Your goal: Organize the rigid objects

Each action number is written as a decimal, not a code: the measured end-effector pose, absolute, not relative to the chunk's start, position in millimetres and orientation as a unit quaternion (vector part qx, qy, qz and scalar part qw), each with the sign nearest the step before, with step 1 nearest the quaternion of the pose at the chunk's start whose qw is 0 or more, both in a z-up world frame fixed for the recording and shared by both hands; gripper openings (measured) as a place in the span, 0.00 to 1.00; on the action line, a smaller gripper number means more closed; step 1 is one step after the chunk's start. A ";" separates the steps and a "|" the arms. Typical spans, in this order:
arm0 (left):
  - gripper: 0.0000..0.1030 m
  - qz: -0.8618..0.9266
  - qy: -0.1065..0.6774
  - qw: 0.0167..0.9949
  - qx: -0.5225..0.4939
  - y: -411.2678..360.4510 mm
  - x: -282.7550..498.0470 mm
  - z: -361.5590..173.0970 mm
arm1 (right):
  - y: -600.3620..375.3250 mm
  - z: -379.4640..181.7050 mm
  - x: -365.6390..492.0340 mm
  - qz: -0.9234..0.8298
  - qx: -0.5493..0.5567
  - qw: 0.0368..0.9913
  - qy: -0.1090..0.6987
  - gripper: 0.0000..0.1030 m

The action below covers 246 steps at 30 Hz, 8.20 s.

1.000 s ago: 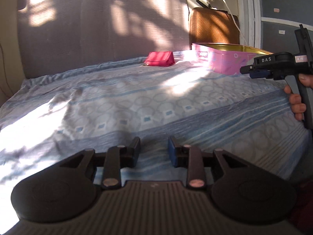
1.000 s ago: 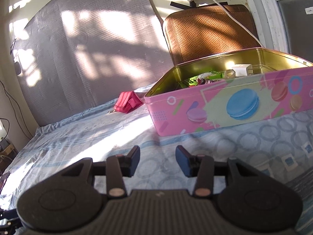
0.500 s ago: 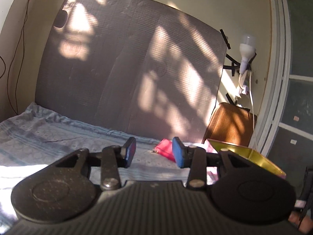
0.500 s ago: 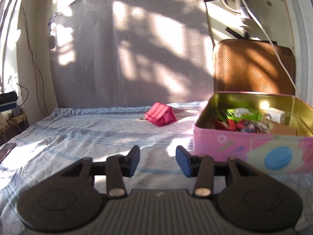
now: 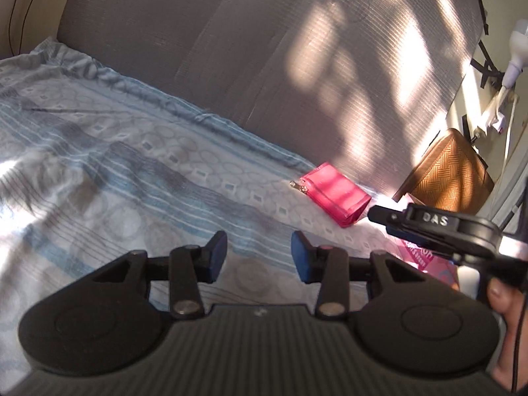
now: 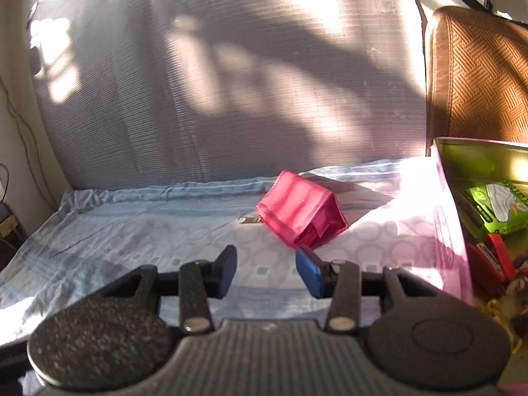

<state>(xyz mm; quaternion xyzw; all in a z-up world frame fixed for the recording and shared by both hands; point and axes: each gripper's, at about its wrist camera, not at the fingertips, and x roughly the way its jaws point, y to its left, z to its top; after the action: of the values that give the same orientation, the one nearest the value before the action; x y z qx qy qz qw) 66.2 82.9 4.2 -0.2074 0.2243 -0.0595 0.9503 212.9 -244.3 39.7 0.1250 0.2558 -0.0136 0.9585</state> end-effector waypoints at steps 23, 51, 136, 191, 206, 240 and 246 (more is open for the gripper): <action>0.44 -0.057 0.222 0.956 -0.182 79.1 78.9 7.0 | -265.3 27.8 288.7 -0.063 0.251 0.931 0.256 0.29; 0.49 -0.153 0.210 0.949 -0.179 76.6 77.8 11.0 | -220.3 45.0 125.7 0.072 0.223 0.938 0.253 0.07; 0.94 -0.214 0.240 0.943 0.090 -138.5 -2.2 64.4 | -287.9 44.6 -147.1 -0.195 0.247 0.947 0.067 0.85; 1.00 -0.112 0.214 0.965 0.097 -92.0 -44.0 53.6 | -226.0 56.3 -131.5 -0.158 0.221 0.956 0.112 1.00; 1.00 -0.087 0.219 0.963 0.129 -102.1 -43.2 48.0 | -235.2 48.2 -133.1 -0.164 0.241 0.949 0.116 1.00; 1.00 -0.131 0.321 0.931 0.112 -108.6 -47.5 43.0 | -238.5 42.1 -131.6 -0.169 0.257 0.944 0.122 1.00; 1.00 -0.139 0.338 0.924 0.112 -109.3 -46.2 37.4 | -238.1 39.7 -131.4 -0.170 0.260 0.942 0.125 1.00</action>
<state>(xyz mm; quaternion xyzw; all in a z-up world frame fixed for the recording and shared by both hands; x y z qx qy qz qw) -46.2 -109.3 37.4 0.1115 0.3376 -0.1395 0.9242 -131.4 -238.1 39.7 0.2598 0.1247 -0.1703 0.9423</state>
